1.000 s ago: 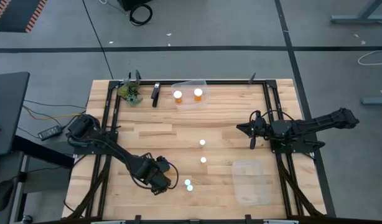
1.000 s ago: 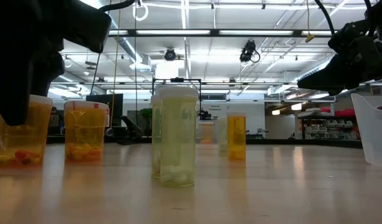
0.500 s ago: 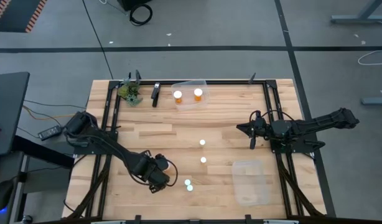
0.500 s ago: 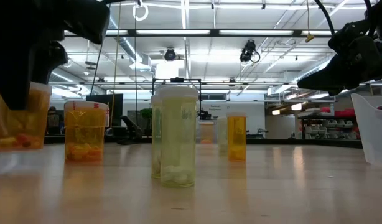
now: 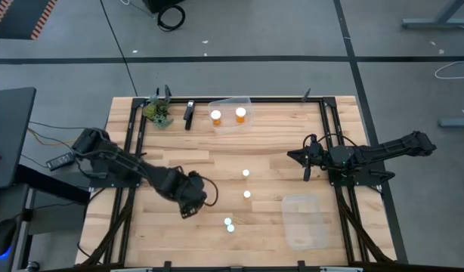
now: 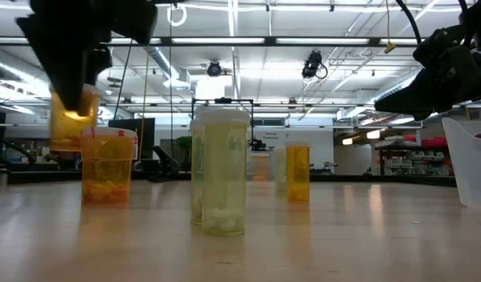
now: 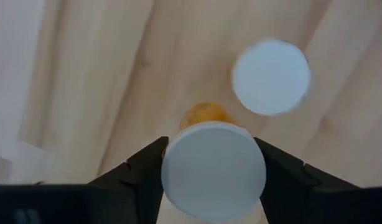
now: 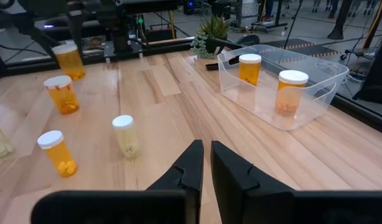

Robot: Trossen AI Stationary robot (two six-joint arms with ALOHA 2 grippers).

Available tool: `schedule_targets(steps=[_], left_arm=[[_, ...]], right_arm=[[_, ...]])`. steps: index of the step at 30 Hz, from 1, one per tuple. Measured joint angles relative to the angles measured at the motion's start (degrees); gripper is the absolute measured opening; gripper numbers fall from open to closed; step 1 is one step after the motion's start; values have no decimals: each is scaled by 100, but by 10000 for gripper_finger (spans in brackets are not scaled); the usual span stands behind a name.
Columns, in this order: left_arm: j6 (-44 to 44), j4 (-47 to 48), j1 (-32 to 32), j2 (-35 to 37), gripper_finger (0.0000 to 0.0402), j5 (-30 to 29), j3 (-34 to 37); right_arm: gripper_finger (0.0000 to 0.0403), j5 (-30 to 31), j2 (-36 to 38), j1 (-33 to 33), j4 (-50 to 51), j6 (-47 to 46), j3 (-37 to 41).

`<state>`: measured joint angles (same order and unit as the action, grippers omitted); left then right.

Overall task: Pick and place medicine bottles into bin by pill shape (circle, oval)
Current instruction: Put the big orange pill bottle into the top transparent bin

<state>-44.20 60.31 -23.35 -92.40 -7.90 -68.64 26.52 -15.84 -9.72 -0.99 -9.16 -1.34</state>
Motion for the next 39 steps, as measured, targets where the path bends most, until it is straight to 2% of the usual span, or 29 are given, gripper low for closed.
schedule_targets(steps=[7, 16, 22, 27, 39], left_arm=[[925, -107, 712, 0, 219, -9, 0], [2082, -884, 1527, 0, 221, 1, 0], [2854, -1850, 2220, -22, 217, -63, 0], [3469, -2763, 2874, -22, 219, -490, 0], [4169, -4386, 4364, -22, 216, -387, 0]], right_arm=[[37, 0, 0, 0, 0, -1, 0], [37, 0, 0, 0, 0, -1, 0], [37, 0, 0, 0, 0, -1, 0], [37, 0, 0, -1, 0, 0, 0], [37, 0, 0, 0, 0, -1, 0]])
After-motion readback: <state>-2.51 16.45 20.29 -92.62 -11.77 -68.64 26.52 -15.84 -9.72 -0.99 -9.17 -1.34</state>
